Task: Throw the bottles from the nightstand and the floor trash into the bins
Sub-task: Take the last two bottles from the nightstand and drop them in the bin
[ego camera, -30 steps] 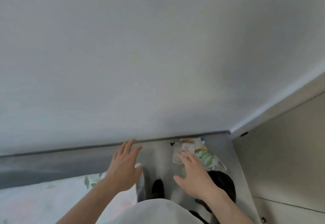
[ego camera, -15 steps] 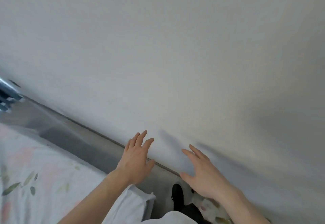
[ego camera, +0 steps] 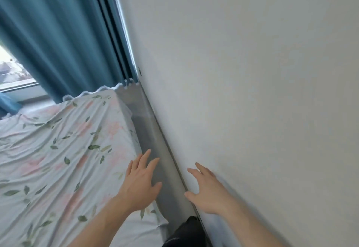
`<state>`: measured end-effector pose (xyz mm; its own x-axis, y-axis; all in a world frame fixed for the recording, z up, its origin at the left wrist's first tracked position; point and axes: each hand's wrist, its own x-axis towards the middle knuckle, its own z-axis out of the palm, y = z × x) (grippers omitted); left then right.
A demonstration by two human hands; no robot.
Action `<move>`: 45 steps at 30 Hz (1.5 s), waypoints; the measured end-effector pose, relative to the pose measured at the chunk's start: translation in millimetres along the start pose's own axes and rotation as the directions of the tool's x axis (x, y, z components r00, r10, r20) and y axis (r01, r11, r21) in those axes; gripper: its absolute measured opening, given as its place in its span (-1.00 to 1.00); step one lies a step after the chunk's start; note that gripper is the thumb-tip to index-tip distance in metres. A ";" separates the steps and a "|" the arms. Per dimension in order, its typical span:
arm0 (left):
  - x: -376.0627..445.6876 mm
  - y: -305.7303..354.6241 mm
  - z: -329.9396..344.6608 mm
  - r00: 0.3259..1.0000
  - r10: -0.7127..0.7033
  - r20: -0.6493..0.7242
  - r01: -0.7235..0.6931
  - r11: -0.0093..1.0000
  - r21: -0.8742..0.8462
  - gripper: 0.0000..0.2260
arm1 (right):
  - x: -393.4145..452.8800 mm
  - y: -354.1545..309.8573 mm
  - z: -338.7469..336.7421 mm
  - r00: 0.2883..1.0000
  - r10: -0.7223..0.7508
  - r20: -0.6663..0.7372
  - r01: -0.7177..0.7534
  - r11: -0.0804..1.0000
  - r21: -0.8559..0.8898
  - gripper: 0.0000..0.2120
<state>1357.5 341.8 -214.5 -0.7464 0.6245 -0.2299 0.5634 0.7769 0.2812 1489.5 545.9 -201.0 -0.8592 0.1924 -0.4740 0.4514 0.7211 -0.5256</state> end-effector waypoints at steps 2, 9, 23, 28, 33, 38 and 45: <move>6.7 -22.6 -7.5 0.995 -0.098 -0.036 0.098 0.995 -0.008 -0.34 | 33.3 -19.2 -8.5 0.998 -0.058 0.037 0.059 0.998 -0.020 -0.26; 59.8 -98.6 -37.3 0.936 -0.334 -0.113 0.324 0.941 -0.099 -0.35 | 160.8 -94.8 -29.4 0.966 -0.194 0.171 0.214 0.972 -0.101 -0.22; 174.9 -250.7 -146.4 0.796 -0.575 -0.189 0.519 0.809 -0.277 -0.37 | 386.7 -280.3 -106.3 0.880 -0.382 0.283 0.444 0.874 -0.198 -0.21; 159.9 -289.8 -159.0 0.701 -0.690 -0.182 0.621 0.715 -0.322 -0.38 | 423.1 -331.8 -105.0 0.805 -0.445 0.392 0.564 0.778 -0.276 -0.19; 147.5 -324.4 -161.7 0.564 -0.804 -0.190 0.712 0.590 -0.381 -0.36 | 458.7 -380.0 -102.4 0.702 -0.457 0.547 0.678 0.663 -0.317 -0.18; 165.4 -350.3 -169.6 0.435 -0.885 -0.168 0.785 0.464 -0.411 -0.34 | 523.0 -427.8 -99.3 0.602 -0.486 0.634 0.773 0.553 -0.310 -0.19; 254.7 -394.6 -205.9 0.274 -0.957 -0.100 0.840 0.288 -0.460 -0.33 | 645.3 -499.6 -112.2 0.448 -0.494 0.745 0.878 0.401 -0.262 -0.22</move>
<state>872.1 177.8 -192.1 -0.7787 -0.5802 -0.2387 -0.6273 0.7115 0.3167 682.6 384.6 -165.0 -0.4286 -0.7658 -0.4794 -0.6366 0.6325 -0.4412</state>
